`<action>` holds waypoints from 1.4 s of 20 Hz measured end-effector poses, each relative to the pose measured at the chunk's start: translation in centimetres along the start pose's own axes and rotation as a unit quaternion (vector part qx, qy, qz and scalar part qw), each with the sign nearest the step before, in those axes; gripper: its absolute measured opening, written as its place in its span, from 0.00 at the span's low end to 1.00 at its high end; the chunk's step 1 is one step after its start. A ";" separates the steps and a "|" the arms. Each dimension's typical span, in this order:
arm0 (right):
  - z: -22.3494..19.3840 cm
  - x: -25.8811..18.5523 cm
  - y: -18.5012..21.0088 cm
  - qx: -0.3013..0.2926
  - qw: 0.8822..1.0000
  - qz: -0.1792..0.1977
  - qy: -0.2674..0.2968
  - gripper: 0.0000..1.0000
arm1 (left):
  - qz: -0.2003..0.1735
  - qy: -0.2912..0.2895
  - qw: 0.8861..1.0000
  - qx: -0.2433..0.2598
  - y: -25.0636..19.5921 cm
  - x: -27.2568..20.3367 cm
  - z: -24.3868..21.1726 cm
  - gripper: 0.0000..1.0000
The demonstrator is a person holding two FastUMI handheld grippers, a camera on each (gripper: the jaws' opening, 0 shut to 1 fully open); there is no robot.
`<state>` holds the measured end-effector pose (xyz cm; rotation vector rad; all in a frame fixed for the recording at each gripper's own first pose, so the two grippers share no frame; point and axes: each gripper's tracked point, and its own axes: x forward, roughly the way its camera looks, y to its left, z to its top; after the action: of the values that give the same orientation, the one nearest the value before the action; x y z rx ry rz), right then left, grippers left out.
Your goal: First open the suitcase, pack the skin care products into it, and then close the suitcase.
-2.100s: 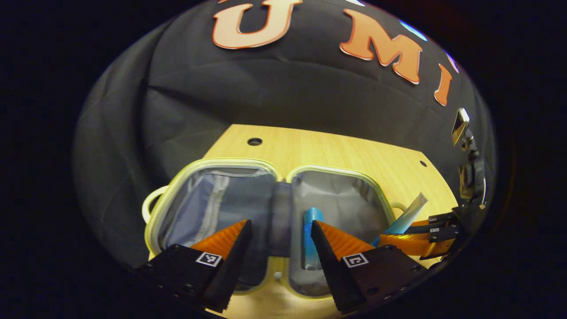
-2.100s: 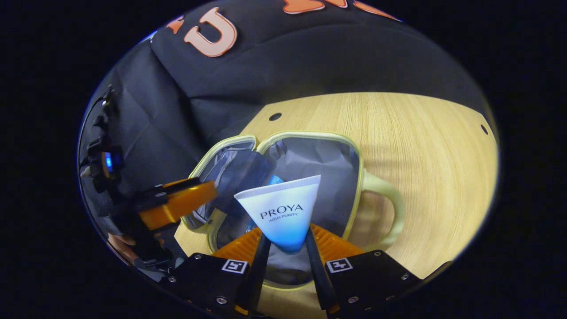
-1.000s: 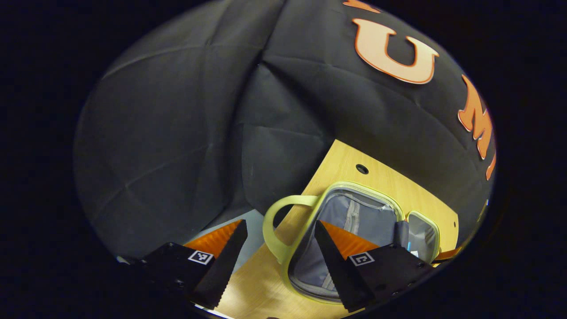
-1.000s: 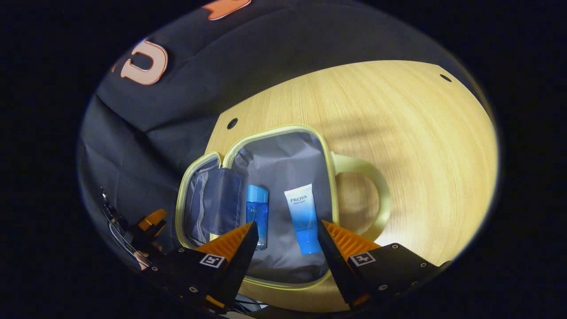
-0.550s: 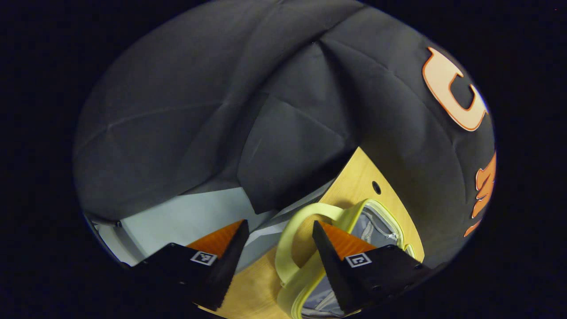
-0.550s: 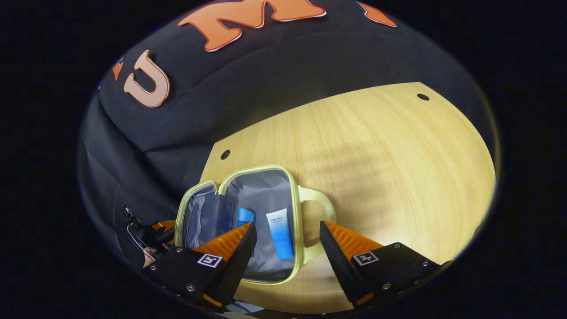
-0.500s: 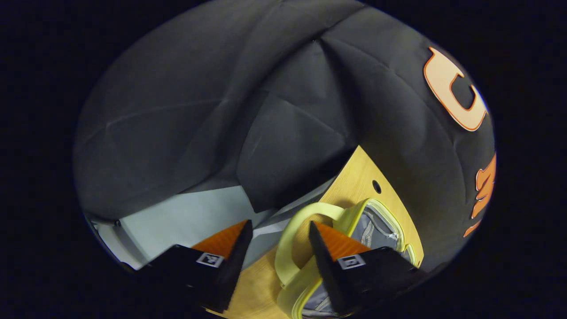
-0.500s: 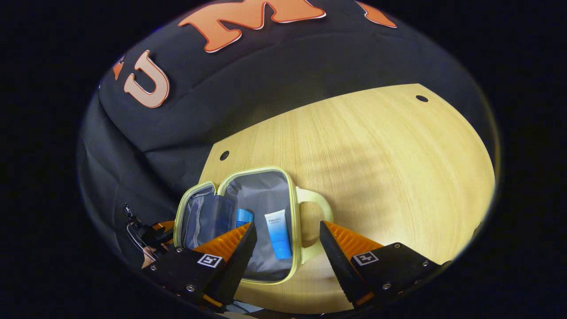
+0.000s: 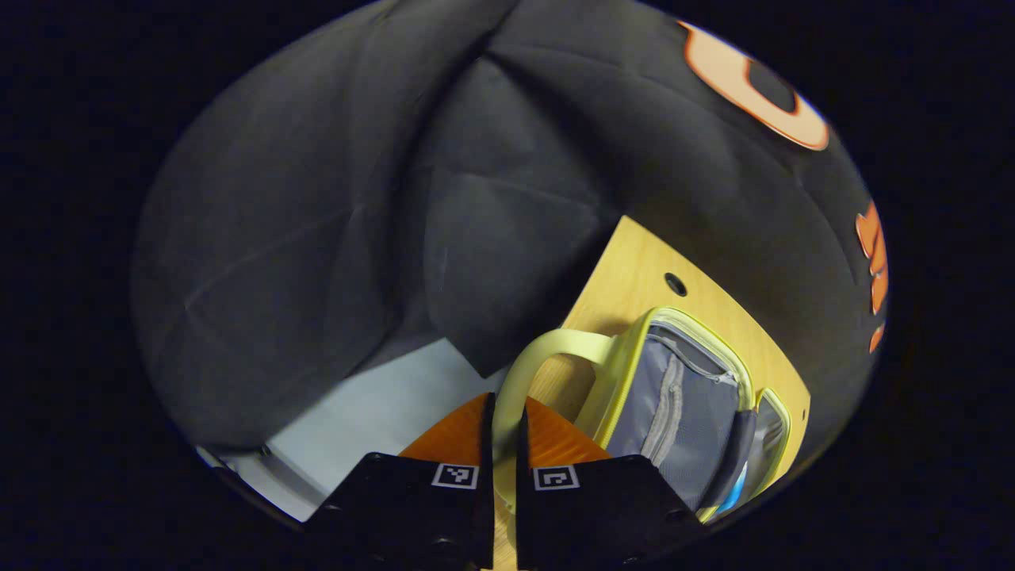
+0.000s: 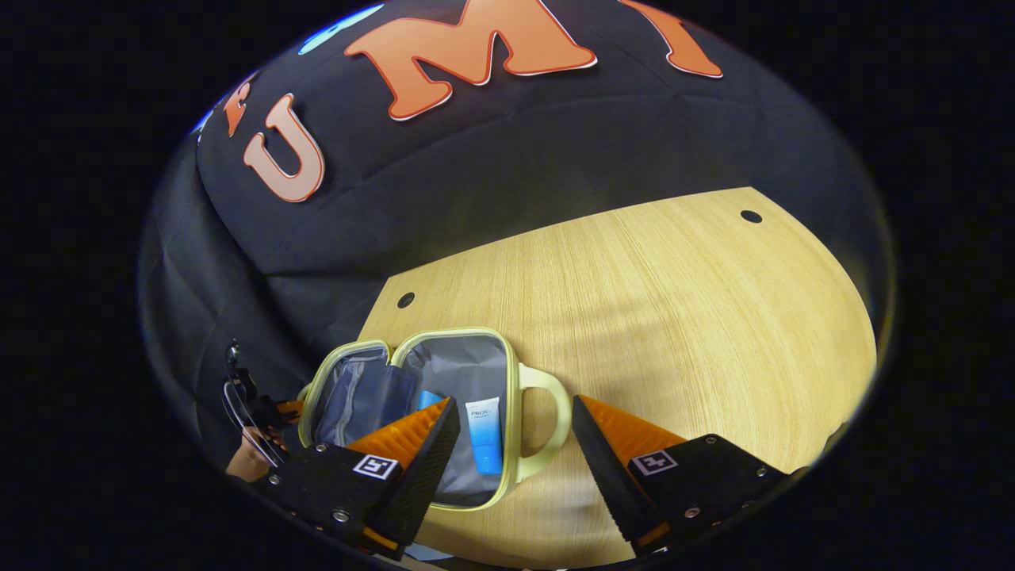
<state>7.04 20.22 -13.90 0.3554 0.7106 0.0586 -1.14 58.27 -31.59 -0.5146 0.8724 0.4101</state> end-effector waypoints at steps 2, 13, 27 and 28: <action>-0.1 -0.2 -0.5 -0.019 1.000 -0.001 -0.002 0.92 | -0.004 -0.035 0.999 0.032 -0.6 -2.0 2.0 0.11; 4.0 -1.8 -1.3 -0.128 0.989 0.029 -0.076 0.94 | -0.070 -0.160 0.981 0.086 -10.6 -16.3 7.0 0.10; 6.6 -4.2 -6.8 -0.160 0.980 0.053 -0.102 0.94 | -0.147 -0.206 0.952 0.173 -30.7 -24.7 3.1 0.01; 6.8 -4.3 -7.2 -0.159 0.980 0.055 -0.104 0.94 | -0.156 -0.202 0.950 0.179 -32.2 -24.5 2.4 0.01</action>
<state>7.69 10.75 -8.90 0.0902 0.4638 0.2341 3.38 30.54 -2.31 -0.2124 0.4398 0.0546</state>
